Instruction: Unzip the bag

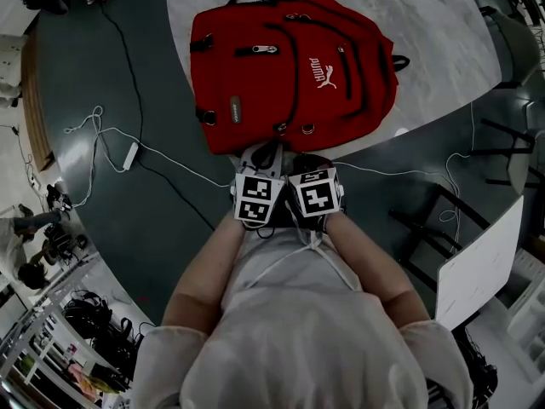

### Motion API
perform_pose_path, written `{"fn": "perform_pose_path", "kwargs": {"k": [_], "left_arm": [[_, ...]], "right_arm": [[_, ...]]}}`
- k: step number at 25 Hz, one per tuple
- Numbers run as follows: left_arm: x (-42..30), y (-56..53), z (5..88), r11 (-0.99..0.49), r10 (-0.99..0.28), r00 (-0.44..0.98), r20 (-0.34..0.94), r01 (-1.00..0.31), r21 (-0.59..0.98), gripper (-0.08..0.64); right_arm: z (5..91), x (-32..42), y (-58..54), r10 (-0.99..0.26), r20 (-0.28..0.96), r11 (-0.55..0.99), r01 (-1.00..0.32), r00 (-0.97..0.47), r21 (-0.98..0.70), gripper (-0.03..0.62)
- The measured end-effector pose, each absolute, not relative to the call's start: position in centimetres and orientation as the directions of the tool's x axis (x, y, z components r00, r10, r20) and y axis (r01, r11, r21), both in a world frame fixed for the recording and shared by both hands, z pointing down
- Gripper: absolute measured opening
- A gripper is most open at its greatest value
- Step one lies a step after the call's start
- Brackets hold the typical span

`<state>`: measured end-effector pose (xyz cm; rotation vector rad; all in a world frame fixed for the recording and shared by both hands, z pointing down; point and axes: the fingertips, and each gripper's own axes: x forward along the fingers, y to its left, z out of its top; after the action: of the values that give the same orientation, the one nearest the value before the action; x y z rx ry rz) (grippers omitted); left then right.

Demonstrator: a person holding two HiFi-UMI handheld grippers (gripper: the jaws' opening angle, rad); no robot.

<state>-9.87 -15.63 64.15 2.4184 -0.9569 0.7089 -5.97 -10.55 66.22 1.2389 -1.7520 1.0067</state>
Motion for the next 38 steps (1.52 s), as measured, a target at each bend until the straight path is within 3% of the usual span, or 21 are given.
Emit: {"fn": "perform_pose_path", "kwargs": {"k": [9,16,29,38], "left_arm": [[-9.8,-15.8,64.5,-0.680,-0.479,0.627,0.614,-0.707,0.192,0.029],[-10.1,-15.8,65.4,-0.649,-0.409,0.615,0.675,-0.716,0.259,0.026],[-10.3,-16.1,65.6,-0.553,-0.469,0.519,0.715,-0.804,0.221,0.025],[-10.7,-16.2,65.7,-0.456,-0.535,0.408,0.740,-0.877,0.154,0.025]], "right_arm": [[66.3,-5.5,-10.6,-0.359,0.880,0.249,-0.940,-0.311,-0.231,0.029],[66.5,-4.1,-10.2,-0.335,0.896,0.371,-0.915,-0.293,-0.160,0.028],[66.5,-1.2,-9.9,-0.256,0.886,0.464,-0.853,-0.386,-0.238,0.028],[65.8,3.4,-10.1,-0.240,0.915,0.570,-0.810,-0.323,-0.137,0.029]]}}
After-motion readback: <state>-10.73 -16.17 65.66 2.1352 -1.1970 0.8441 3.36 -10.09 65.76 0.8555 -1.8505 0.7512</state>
